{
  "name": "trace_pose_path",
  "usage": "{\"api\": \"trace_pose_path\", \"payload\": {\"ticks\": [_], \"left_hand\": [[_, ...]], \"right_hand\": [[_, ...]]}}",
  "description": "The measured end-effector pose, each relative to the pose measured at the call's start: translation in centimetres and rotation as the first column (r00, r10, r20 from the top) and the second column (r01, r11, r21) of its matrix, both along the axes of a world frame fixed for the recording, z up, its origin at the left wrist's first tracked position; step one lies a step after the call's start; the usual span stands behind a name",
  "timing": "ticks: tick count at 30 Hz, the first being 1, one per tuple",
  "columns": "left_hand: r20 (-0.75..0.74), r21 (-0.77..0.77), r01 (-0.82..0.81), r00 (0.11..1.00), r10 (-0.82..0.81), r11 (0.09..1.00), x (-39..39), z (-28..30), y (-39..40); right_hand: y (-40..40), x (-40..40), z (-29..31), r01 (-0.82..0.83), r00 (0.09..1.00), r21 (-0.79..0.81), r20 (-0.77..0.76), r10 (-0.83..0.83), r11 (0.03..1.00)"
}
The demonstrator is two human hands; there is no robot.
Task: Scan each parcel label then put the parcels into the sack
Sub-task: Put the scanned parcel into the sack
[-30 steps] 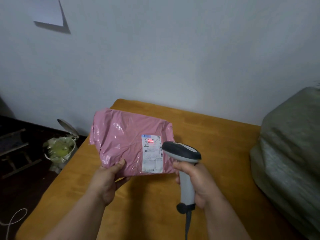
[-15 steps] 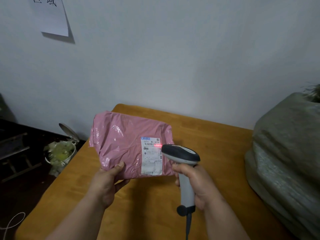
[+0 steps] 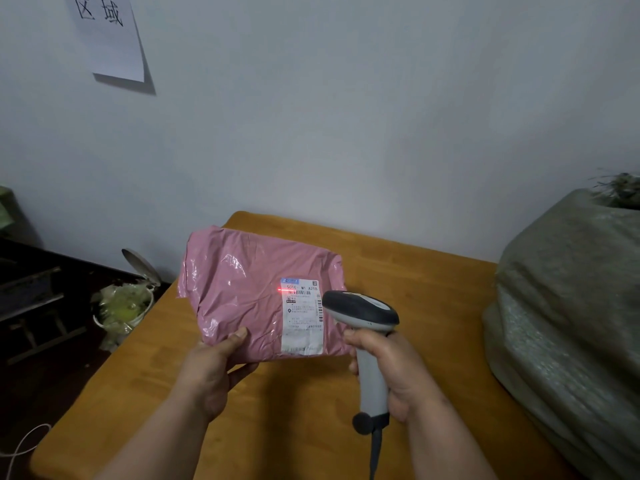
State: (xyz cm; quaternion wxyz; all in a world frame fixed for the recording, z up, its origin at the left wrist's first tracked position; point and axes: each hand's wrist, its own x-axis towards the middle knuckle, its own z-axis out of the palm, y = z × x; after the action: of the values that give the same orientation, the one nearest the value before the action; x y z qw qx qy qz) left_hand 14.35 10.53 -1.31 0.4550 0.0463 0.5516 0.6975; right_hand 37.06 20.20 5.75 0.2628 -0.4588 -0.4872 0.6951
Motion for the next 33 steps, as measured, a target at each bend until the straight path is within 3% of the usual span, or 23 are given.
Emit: {"api": "trace_pose_path", "payload": {"ticks": [15, 22, 33], "left_hand": [[0.026, 0.045, -0.038, 0.999, 0.037, 0.998, 3.0, 1.8, -1.4], [0.077, 0.131, 0.021, 0.997, -0.031, 0.991, 3.6, 4.3, -0.2], [-0.047, 0.362, 0.25, 0.967, -0.25, 0.898, 10.5, 12.5, 4.7]], "right_hand": [[-0.6, 2.8, 0.0, 0.056, 0.998, 0.035, 0.017, -0.057, 0.998], [-2.3, 3.9, 1.2, 0.202, 0.976, 0.075, 0.065, -0.207, 0.977], [-5.0, 10.0, 6.0, 0.492, 0.87, 0.205, -0.093, -0.484, 0.846]]}}
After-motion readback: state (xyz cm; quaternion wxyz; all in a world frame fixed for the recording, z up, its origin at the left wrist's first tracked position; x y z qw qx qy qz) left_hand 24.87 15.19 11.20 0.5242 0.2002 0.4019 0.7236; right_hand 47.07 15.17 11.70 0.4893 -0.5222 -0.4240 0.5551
